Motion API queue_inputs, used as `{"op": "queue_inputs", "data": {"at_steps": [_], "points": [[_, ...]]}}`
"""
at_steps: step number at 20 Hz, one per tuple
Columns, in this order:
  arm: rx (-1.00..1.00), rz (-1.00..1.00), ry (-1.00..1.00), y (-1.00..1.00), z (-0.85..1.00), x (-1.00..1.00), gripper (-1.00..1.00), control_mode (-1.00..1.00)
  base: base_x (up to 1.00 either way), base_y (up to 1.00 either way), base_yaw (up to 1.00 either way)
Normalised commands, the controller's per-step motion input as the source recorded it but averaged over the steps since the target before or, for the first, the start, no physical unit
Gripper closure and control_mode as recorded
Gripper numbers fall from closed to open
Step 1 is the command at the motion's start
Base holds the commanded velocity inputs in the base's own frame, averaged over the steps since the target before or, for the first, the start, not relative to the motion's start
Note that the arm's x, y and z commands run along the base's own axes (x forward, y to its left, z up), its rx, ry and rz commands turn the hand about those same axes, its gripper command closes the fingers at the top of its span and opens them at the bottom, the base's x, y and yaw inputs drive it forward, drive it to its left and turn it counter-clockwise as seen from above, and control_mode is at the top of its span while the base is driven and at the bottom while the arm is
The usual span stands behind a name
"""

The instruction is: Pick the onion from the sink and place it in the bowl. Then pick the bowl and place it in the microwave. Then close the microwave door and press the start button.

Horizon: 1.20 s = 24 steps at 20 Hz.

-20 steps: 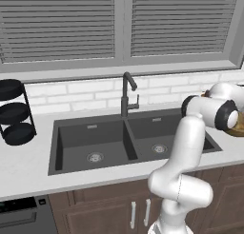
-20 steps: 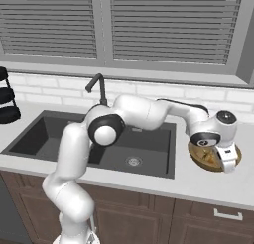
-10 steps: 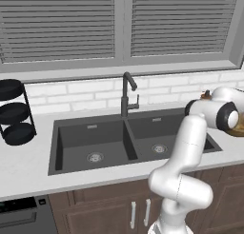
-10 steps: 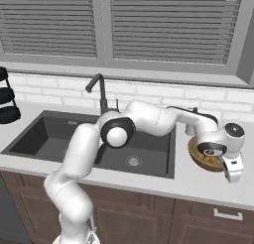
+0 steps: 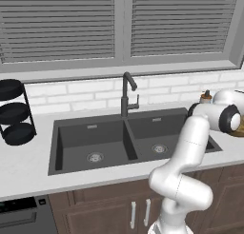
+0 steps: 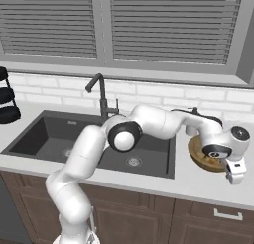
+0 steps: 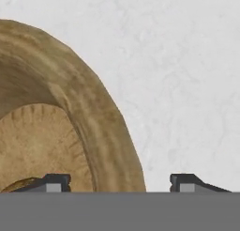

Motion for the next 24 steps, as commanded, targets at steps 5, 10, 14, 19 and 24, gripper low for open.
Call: {"op": "queue_inputs", "data": {"at_steps": [5, 10, 14, 19, 24], "points": [[0.00, 0.00, -0.03, 0.03, -0.16, -0.27, 1.00, -1.00, 0.00, 0.00, 0.00], [-0.01, 0.00, -0.12, 0.42, 0.58, -0.62, 1.00, -1.00, 0.00, 0.00, 0.00], [-0.06, 0.00, -0.16, 0.59, 1.00, -0.73, 1.00, -1.00, 0.00, 0.00, 0.00], [-0.09, 0.00, -0.04, 0.85, 0.84, -0.61, 1.00, -1.00, 0.00, 0.00, 0.00], [-0.12, 0.00, 0.03, 1.00, 0.66, -0.48, 1.00, -1.00, 0.00, 0.00, 0.00]]}}
